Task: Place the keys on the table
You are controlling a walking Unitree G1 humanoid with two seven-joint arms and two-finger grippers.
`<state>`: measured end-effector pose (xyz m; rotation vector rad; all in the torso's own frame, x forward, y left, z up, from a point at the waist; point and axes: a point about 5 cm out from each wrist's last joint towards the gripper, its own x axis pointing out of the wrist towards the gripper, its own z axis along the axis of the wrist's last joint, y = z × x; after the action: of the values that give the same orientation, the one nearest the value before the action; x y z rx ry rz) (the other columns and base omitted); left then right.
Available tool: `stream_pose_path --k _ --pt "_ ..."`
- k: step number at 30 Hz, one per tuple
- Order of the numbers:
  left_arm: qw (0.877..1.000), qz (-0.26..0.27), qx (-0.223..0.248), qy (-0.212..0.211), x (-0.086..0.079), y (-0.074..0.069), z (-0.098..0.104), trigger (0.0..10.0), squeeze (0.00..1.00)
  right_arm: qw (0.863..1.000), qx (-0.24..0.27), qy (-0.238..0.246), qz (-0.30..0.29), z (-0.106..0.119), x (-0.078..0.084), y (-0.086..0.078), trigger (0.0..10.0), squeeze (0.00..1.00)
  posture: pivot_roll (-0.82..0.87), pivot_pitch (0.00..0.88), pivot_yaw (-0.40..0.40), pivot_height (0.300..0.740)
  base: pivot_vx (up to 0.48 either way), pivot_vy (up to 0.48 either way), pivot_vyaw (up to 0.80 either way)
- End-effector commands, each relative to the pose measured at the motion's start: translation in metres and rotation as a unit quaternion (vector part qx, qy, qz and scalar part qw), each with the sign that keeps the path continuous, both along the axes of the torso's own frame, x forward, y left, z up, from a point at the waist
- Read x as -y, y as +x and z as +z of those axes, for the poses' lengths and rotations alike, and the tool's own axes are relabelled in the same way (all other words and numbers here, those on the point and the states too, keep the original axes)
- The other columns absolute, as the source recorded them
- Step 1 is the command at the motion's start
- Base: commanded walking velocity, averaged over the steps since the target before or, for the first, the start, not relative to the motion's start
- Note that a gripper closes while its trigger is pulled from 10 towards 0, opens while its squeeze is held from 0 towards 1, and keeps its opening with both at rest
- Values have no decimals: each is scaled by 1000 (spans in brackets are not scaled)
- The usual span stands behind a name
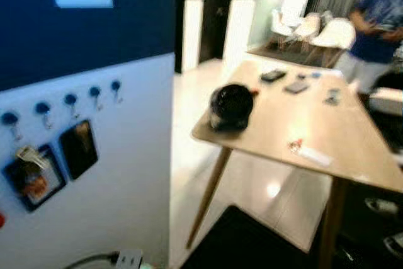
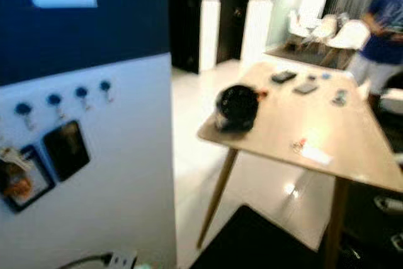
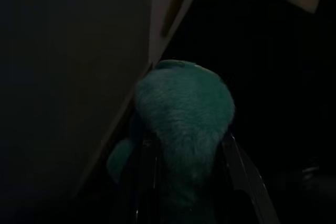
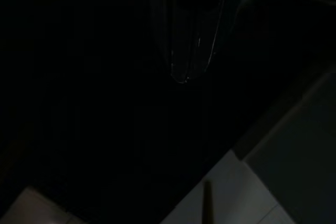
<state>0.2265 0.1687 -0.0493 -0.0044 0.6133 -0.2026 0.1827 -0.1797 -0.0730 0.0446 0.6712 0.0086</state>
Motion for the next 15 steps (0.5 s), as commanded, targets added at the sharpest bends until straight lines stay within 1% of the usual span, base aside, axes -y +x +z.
stream_pose_path --k 1,15 --pt "1000 1 -1 2 -1 -1 0 10000 0 1000 -3 -7 -2 0 6 -1 10000 0 39 32 20 740 0 0 -800" --pt "1000 3 -1 2 -3 -1 -1 10000 0 1000 -4 -6 2 0 5 0 10000 0 42 36 17 740 0 0 -800"
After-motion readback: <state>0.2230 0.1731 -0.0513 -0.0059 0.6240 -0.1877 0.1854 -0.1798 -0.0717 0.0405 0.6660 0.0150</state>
